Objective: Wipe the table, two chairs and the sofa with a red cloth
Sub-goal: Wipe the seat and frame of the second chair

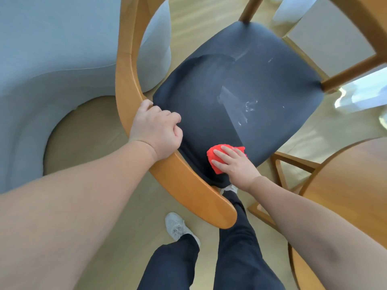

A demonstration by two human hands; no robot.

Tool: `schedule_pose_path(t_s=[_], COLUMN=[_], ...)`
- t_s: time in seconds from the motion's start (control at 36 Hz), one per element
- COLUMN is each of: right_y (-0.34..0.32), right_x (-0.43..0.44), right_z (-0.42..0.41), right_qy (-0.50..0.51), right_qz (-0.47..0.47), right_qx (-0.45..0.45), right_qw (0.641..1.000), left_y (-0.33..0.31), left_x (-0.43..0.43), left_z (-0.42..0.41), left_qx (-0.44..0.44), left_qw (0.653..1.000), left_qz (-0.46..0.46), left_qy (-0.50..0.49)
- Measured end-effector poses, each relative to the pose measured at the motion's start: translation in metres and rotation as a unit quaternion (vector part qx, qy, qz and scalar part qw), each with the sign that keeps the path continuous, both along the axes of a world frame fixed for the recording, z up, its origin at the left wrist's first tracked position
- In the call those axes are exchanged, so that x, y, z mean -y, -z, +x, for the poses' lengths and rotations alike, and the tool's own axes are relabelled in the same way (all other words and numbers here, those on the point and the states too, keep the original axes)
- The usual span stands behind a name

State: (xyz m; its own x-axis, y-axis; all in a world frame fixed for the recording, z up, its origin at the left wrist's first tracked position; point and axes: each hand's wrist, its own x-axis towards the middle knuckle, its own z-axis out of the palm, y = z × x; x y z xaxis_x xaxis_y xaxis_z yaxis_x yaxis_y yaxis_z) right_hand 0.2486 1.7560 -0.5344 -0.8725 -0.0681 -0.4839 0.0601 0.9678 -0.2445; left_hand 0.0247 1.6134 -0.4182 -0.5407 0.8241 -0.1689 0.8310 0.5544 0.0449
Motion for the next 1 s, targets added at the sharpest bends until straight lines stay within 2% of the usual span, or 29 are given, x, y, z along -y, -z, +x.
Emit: schedule_pose_path(t_s=[0.17, 0.28, 0.39, 0.53, 0.72, 0.81, 0.92, 1.0], right_y=[0.009, 0.019, 0.024, 0.026, 0.027, 0.032, 0.040, 0.042], right_x=[-0.001, -0.020, -0.038, -0.050, -0.072, -0.101, -0.165, -0.210], right_z=[0.023, 0.025, 0.020, 0.017, 0.013, 0.013, 0.020, 0.026], right_qy=[-0.050, -0.106, -0.166, -0.181, -0.200, -0.177, -0.075, 0.005], right_qz=[-0.012, -0.034, -0.048, -0.061, -0.044, -0.027, -0.002, 0.040], right_qx=[0.031, 0.012, -0.030, -0.070, -0.083, -0.115, -0.166, -0.138], right_qw=[0.998, 0.994, 0.985, 0.979, 0.975, 0.977, 0.983, 0.990], left_y=[-0.009, -0.005, 0.000, 0.000, -0.002, -0.003, -0.004, -0.004], left_x=[-0.027, -0.034, -0.031, -0.025, -0.029, -0.029, -0.030, -0.030], left_z=[0.041, 0.041, 0.037, 0.037, 0.038, 0.038, 0.038, 0.038], left_qx=[0.100, 0.085, 0.067, 0.067, 0.084, 0.085, 0.084, 0.079], left_qw=[0.993, 0.989, 0.991, 0.995, 0.993, 0.992, 0.991, 0.992], left_qz=[-0.046, -0.087, -0.115, -0.074, -0.087, -0.090, -0.097, -0.092], left_qy=[-0.033, -0.085, -0.018, 0.008, -0.015, -0.021, -0.024, -0.023])
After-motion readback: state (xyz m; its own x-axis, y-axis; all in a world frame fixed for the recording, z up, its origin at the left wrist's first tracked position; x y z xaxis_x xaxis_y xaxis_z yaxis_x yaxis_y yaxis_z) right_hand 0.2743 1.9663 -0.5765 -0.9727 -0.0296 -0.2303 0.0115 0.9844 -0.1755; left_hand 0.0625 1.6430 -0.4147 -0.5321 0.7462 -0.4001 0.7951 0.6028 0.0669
